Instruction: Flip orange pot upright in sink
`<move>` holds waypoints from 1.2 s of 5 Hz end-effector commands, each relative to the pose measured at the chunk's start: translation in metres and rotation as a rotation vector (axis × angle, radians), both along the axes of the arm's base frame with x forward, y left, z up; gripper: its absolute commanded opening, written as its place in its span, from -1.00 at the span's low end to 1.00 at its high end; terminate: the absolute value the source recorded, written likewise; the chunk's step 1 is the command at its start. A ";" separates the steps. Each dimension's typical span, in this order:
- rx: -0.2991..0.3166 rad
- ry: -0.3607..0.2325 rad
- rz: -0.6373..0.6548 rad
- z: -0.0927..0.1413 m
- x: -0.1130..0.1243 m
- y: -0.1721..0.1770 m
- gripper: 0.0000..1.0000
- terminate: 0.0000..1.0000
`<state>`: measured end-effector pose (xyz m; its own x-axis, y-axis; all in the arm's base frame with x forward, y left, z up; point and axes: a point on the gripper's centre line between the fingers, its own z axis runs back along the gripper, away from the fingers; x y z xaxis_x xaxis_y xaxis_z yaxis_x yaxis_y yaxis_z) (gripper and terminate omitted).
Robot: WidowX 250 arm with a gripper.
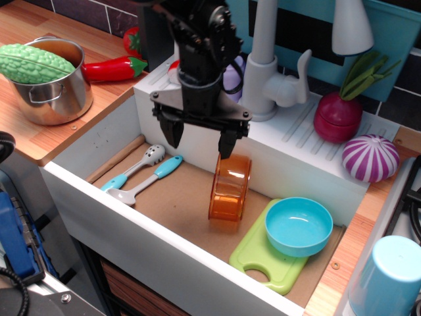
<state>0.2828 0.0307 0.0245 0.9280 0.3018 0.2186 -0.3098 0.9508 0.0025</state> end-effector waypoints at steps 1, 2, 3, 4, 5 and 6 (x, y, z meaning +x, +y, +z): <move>-0.105 -0.083 0.073 0.003 0.002 0.016 1.00 -1.00; -0.158 -0.110 0.079 -0.007 0.005 0.018 1.00 -1.00; -0.172 -0.147 0.076 -0.015 0.005 0.018 1.00 -1.00; -0.192 -0.170 0.083 -0.019 0.006 0.016 1.00 -1.00; -0.207 -0.189 0.078 -0.024 0.009 0.011 1.00 -1.00; -0.234 -0.209 0.089 -0.027 0.014 0.002 1.00 -1.00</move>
